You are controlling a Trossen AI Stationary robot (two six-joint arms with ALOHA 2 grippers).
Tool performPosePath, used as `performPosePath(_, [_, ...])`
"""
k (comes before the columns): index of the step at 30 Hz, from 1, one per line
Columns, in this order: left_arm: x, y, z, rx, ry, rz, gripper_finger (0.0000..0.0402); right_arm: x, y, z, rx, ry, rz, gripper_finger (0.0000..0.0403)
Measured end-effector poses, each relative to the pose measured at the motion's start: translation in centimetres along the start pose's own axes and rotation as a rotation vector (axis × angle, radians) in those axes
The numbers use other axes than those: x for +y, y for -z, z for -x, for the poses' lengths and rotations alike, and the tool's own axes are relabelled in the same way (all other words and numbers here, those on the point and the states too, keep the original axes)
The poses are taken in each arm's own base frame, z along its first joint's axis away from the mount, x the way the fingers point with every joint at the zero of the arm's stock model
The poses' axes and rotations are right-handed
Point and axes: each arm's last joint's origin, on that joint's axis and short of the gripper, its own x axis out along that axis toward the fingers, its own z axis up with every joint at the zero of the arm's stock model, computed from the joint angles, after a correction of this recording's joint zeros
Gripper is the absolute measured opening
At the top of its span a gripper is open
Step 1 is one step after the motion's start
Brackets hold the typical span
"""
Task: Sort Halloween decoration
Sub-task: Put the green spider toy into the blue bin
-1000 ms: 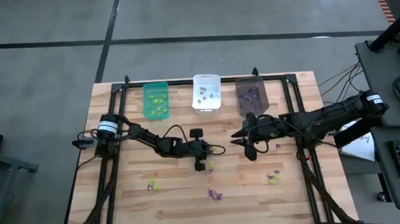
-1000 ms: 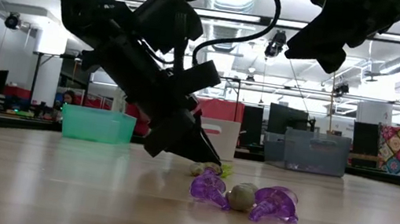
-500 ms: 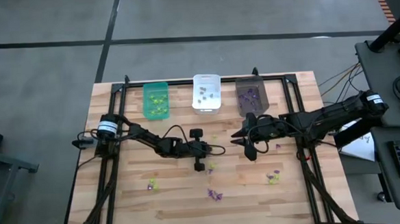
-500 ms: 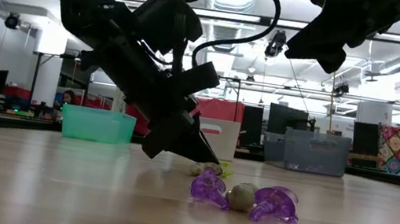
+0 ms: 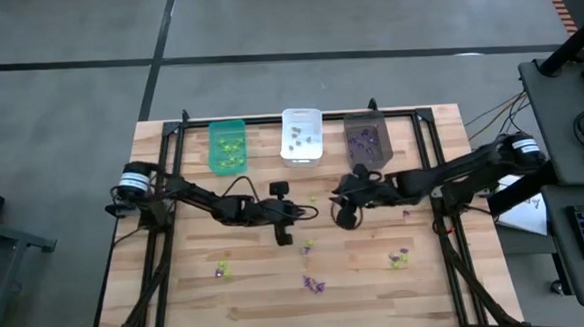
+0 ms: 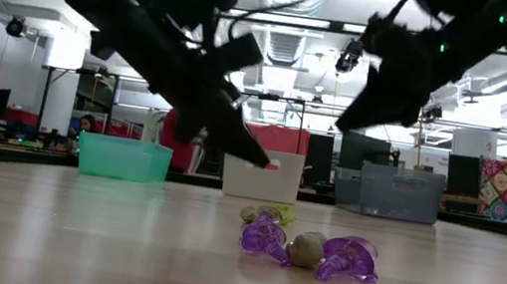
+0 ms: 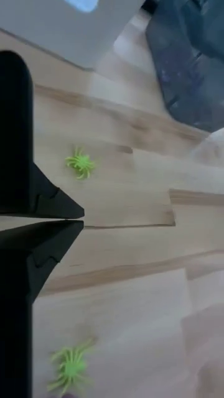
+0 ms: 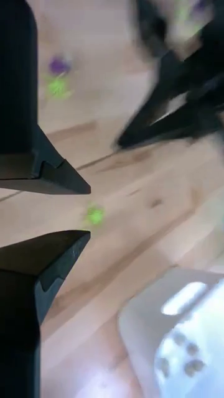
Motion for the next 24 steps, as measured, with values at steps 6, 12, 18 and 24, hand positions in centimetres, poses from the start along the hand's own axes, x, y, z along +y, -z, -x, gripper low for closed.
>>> performPosePath(6, [0.6, 0.4, 0.8, -0.090, -0.020, 0.021, 0.0000, 0.5, 1.5, -3.1, 0.045, 0.035, 0.079, 0.0085])
performPosePath(12, [1.3, 1.1, -0.5, -0.132, -0.059, 0.060, 0.0000, 0.8, 2.1, -5.6, -0.021, 0.100, 0.146, 0.0066])
performPosePath(18, [2.3, 1.9, -1.8, -0.119, -0.094, 0.088, 0.0000, 0.2, 2.7, -7.2, -0.013, 0.125, 0.154, 0.0044])
performPosePath(24, [2.6, 2.9, -2.8, -0.125, -0.110, 0.115, 0.0000, 0.0, 3.1, -8.0, -0.003, 0.135, 0.152, 0.0034])
